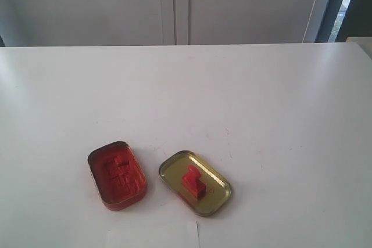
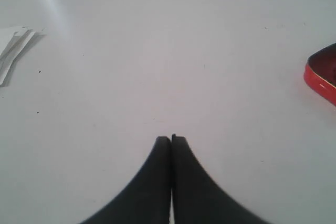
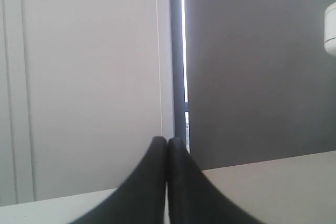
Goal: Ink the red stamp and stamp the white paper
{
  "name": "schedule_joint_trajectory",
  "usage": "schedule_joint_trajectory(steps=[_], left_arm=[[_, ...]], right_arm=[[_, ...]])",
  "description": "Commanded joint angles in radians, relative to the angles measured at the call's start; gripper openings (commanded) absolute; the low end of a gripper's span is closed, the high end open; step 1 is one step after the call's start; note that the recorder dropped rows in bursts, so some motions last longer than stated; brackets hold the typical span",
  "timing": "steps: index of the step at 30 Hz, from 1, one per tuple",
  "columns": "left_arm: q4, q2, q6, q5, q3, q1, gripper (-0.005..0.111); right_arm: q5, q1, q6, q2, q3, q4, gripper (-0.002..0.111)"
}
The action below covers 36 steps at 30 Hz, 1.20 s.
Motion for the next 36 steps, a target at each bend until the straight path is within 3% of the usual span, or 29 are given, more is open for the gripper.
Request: schedule_joint_trajectory(steps=[1,15,27,36], left_arm=[[-0.012,-0.005,0.0,0.002,-0.001,-0.004,0.0],[-0.012,-0.005,0.0,0.002,-0.001,-0.004,0.0],[-0.012,-0.005,0.0,0.002,-0.001,-0.004,0.0],[-0.012,-0.005,0.0,0.002,-0.001,-0.004,0.0]], right_arm=[[-0.007,0.002,0.0,-0.006,0.001,-0.005,0.0],[0.447,0.002,0.0,0.0,-0.25,-0.005,0.0],[0.763,0.002,0.0,0.295,-0.517,-0.039,0.0],[0.886,0.082,0.0,0.453,-0.601,-0.028,0.0]])
